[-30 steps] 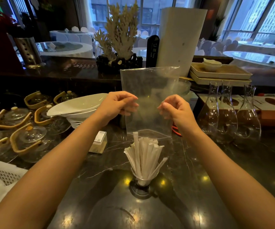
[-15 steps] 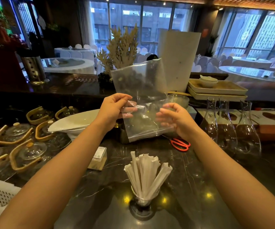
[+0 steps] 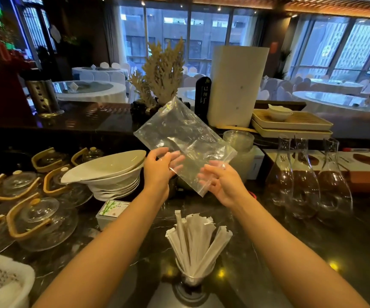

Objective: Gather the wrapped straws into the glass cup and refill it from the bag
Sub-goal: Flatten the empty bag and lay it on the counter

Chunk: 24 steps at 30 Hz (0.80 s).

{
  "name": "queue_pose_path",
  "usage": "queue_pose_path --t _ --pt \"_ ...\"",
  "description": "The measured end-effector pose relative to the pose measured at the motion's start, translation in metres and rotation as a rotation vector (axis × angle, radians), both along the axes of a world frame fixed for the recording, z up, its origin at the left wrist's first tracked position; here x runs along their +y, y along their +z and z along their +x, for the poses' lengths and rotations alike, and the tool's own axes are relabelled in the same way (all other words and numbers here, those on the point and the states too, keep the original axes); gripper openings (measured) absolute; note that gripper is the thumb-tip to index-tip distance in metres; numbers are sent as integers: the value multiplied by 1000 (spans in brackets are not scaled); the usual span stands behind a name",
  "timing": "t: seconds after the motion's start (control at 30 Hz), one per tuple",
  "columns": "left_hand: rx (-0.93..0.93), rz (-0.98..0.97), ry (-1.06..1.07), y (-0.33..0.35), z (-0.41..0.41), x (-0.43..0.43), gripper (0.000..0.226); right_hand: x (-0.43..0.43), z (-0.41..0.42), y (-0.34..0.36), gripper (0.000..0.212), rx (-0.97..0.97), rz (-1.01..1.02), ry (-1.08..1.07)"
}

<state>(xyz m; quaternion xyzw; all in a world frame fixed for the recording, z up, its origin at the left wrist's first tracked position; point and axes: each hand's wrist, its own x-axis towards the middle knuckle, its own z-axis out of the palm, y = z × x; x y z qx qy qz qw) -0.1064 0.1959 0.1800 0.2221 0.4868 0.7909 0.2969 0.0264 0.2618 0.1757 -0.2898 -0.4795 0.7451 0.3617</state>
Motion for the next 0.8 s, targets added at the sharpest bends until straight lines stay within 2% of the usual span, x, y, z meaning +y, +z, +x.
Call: queue_pose_path --t 0.1,0.17,0.27,0.37,0.53,0.63,0.73,0.8 --pt "-10 -26 26 -5 -17 0 47 11 7 2 35 -102 159 -46" --pt "16 -66 40 -6 -33 -1 60 20 13 4 43 -210 249 -5" --pt "48 -88 -44 -13 -54 -5 77 35 18 8 53 -279 264 103" --pt "190 -171 -145 -26 -67 -6 78 50 19 7 60 -339 294 164" --pt "455 -370 -284 -50 -77 1 70 72 10 -19 76 -462 416 85" --pt "544 -491 -302 -77 -78 4 68 81 8 -45 81 -562 491 83" --pt "613 -646 -311 -106 -76 10 72 84 7 -75 79 -667 555 102" --pt "629 -748 -352 -128 -75 11 78 84 9 -100 65 -747 586 113"
